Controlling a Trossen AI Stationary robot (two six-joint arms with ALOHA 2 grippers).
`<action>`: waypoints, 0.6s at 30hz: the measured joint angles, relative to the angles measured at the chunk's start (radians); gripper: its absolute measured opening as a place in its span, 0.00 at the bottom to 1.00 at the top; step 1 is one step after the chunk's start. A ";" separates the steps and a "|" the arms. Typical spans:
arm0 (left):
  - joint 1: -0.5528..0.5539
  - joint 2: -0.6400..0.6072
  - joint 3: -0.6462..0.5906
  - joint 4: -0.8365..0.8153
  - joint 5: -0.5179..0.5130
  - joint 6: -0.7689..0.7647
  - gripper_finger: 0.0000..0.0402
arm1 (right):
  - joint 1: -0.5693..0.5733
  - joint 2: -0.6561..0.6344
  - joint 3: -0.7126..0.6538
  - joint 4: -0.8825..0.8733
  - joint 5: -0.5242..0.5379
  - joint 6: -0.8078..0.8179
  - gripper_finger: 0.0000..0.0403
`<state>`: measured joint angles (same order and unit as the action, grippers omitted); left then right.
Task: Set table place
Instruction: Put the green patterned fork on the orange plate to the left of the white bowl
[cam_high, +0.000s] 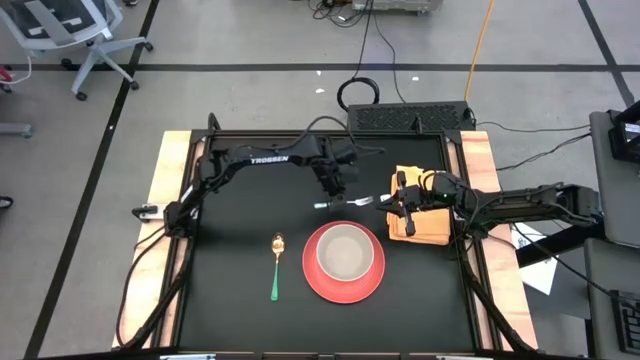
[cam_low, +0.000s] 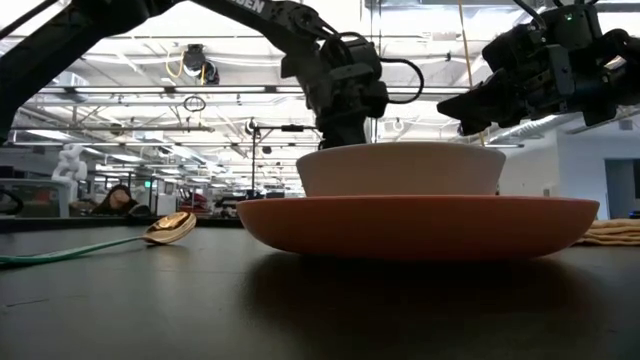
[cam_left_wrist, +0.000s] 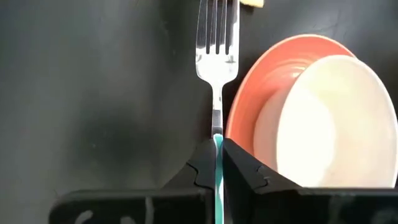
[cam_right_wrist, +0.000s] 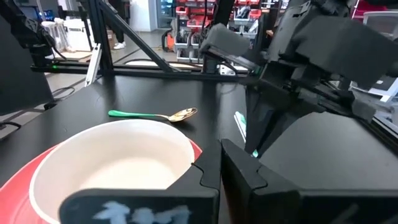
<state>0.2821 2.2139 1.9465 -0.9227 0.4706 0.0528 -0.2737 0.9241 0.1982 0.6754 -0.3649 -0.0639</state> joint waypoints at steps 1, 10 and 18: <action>0.001 -0.002 0.000 0.001 0.000 0.007 0.04 | 0.000 0.000 0.000 0.000 0.000 0.000 0.00; 0.018 -0.047 -0.016 -0.081 -0.063 0.021 0.03 | 0.000 0.000 0.000 0.000 0.000 0.000 0.00; 0.032 -0.192 -0.192 -0.074 -0.110 -0.074 0.02 | 0.000 0.000 0.000 -0.015 0.000 0.001 0.00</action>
<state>0.3138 2.0216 1.7545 -0.9964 0.3606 -0.0213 -0.2737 0.9237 0.1986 0.6606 -0.3651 -0.0628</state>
